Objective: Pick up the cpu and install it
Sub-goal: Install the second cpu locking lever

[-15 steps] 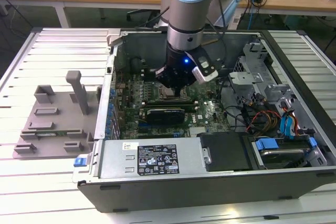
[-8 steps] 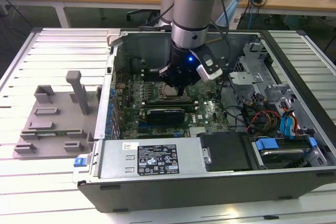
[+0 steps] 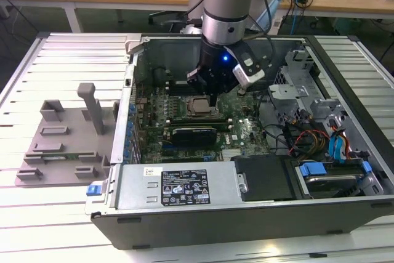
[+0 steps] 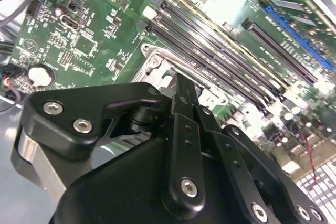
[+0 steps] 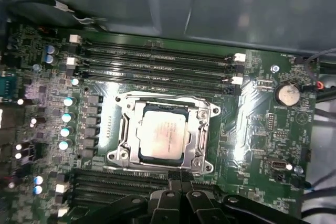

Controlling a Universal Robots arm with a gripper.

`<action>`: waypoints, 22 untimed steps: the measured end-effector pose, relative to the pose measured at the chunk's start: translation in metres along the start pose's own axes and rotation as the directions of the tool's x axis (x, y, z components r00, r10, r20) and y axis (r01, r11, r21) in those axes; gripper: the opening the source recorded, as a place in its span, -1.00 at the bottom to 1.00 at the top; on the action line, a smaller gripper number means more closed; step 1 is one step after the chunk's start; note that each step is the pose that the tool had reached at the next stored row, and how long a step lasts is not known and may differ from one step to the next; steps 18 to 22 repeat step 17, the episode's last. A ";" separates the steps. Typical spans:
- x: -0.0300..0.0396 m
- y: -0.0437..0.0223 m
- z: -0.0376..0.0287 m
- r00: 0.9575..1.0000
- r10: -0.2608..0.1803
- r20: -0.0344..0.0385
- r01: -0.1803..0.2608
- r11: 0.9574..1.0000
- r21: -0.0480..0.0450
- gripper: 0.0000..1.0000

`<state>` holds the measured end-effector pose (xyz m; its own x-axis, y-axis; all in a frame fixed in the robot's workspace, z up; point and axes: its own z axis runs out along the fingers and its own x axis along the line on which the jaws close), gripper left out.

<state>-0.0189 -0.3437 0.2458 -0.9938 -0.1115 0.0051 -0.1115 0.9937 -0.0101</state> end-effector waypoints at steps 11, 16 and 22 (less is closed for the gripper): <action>0.0002 -0.0002 -0.0317 1.000 0.000 -0.001 0.000 1.000 0.005 -0.79; 0.0002 -0.0002 -0.0332 1.000 0.000 0.000 0.000 1.000 0.005 -0.79; 0.0002 -0.0002 -0.0332 1.000 0.000 0.000 0.000 1.000 0.005 -0.79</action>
